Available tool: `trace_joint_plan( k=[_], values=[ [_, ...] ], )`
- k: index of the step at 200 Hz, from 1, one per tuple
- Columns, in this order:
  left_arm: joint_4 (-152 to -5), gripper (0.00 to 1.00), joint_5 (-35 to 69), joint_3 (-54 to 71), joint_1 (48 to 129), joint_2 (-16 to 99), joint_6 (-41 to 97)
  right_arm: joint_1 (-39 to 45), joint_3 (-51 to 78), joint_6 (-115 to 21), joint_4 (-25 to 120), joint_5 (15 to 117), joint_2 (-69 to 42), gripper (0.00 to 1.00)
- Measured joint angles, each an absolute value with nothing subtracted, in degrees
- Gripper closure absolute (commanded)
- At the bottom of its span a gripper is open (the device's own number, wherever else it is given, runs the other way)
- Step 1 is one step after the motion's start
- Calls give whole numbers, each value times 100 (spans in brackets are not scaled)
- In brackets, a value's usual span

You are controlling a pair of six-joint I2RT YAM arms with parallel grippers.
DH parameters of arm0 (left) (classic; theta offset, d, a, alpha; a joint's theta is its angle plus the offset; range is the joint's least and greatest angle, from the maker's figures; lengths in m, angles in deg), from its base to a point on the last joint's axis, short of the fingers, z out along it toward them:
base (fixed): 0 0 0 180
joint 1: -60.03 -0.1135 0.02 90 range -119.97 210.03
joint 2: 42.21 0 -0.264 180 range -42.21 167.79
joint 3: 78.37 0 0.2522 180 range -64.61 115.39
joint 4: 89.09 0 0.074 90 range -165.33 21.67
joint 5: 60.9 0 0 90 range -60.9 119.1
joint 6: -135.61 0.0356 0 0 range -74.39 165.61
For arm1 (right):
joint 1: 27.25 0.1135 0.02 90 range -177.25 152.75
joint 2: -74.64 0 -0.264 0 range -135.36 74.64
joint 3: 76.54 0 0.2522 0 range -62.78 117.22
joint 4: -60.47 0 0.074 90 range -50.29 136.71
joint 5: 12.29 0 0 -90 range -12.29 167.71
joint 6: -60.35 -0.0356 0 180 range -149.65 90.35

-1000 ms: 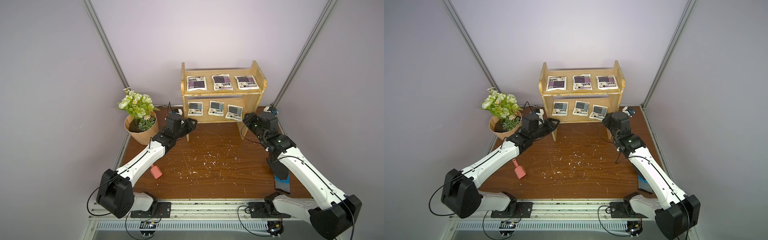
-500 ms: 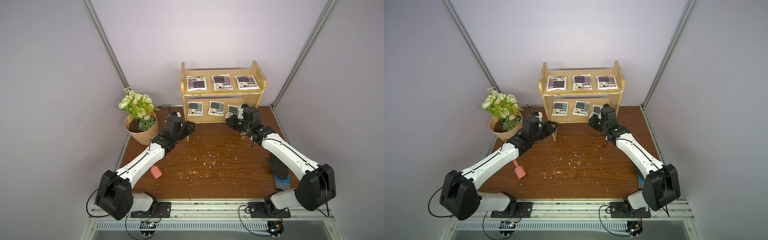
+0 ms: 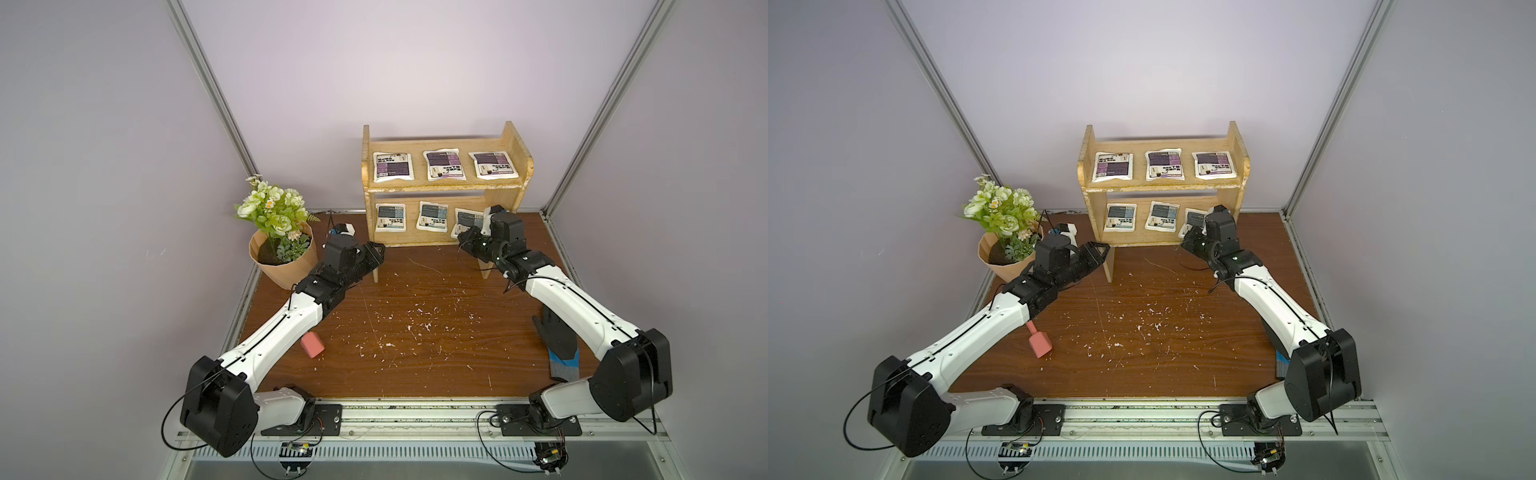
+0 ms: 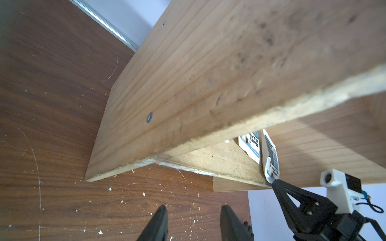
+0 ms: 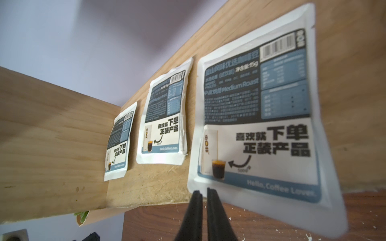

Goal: Place the bagged coffee beans on the shelf by color
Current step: Place the bagged coffee beans on the shelf, then reset both arms

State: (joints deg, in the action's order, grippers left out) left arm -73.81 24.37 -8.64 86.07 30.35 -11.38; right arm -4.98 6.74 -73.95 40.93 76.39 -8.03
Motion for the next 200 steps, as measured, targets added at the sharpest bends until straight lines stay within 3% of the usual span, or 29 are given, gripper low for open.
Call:
trace_joint_plan(
  k=[137,164,200],
  values=[
    [-7184,56,2590,-864,8607,2952,-1085,-724,626,-7222,4401,7726,-738,87],
    [-6987,56,2892,-864,8605,2952,-766,-739,381,-7132,4445,7818,-200,86],
    [-6620,56,3731,-864,8601,2945,-156,-752,-233,-6842,4320,8688,1127,83]
  ],
)
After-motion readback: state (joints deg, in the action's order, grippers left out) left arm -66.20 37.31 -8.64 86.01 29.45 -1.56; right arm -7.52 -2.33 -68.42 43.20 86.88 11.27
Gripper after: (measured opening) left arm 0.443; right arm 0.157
